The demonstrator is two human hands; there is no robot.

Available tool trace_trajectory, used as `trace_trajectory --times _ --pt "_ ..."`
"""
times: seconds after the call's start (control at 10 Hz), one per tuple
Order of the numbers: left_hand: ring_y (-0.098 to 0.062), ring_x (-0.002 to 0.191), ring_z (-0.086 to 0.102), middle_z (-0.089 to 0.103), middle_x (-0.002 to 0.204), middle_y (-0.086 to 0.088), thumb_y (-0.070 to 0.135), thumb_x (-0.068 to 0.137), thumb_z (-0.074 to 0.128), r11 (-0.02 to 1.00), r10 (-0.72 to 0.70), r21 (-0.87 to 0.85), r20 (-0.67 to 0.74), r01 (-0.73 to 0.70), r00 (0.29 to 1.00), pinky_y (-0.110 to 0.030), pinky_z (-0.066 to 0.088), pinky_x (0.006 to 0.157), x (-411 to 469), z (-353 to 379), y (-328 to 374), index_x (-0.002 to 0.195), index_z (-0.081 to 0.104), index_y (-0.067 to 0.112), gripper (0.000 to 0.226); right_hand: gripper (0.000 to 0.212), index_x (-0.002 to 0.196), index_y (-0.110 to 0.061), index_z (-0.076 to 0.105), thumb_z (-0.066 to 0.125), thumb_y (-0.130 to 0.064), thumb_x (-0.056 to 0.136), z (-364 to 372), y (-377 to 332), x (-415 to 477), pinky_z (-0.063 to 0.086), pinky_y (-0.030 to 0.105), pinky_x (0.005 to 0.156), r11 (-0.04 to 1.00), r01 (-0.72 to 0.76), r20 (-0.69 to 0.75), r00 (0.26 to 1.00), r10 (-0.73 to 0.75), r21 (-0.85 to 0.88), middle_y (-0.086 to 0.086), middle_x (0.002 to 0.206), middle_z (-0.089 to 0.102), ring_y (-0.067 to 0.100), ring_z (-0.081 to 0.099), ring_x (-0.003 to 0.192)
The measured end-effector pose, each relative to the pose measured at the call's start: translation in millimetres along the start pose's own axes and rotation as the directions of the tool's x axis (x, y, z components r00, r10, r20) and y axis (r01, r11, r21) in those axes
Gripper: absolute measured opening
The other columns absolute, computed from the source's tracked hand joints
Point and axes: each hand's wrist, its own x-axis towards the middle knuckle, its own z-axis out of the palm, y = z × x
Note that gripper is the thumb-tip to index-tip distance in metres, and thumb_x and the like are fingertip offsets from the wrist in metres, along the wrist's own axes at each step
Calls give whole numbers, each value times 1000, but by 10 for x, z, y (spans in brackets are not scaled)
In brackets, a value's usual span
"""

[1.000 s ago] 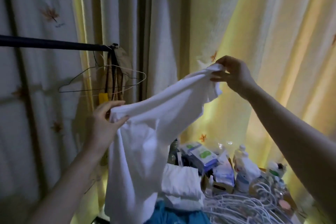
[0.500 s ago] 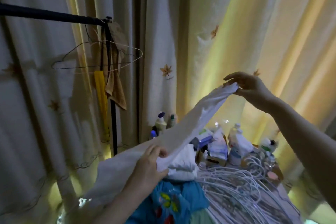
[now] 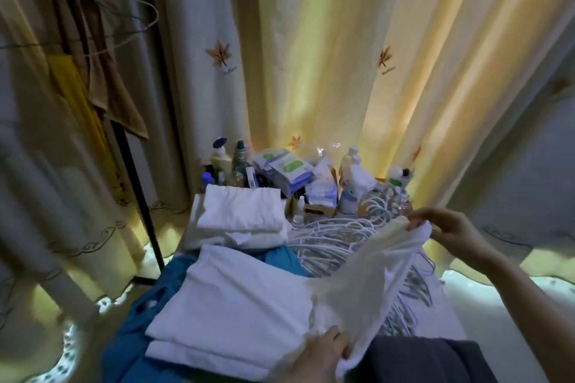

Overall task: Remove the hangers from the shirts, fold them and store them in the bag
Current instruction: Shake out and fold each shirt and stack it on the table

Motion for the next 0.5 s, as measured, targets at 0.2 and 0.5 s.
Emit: trace_trajectory --times 0.2,0.5 --pt "-15 109 55 55 124 -3 19 93 53 883 -14 -452 246 127 969 -21 42 89 -257 47 -468 126 51 23 33 49 92 -16 69 58 27 72 187 418 -180 51 19 78 989 -34 74 996 45 -147 -1 83 75 6 67 83" --pt "-8 98 52 52 108 13 46 69 70 992 -117 77 255 100 960 -19 42 79 -980 -30 -1758 102 59 35 36 56 79 -19 71 47 30 70 467 621 -151 43 5 80 982 -121 -82 991 111 -142 -8 88 73 -11 61 88"
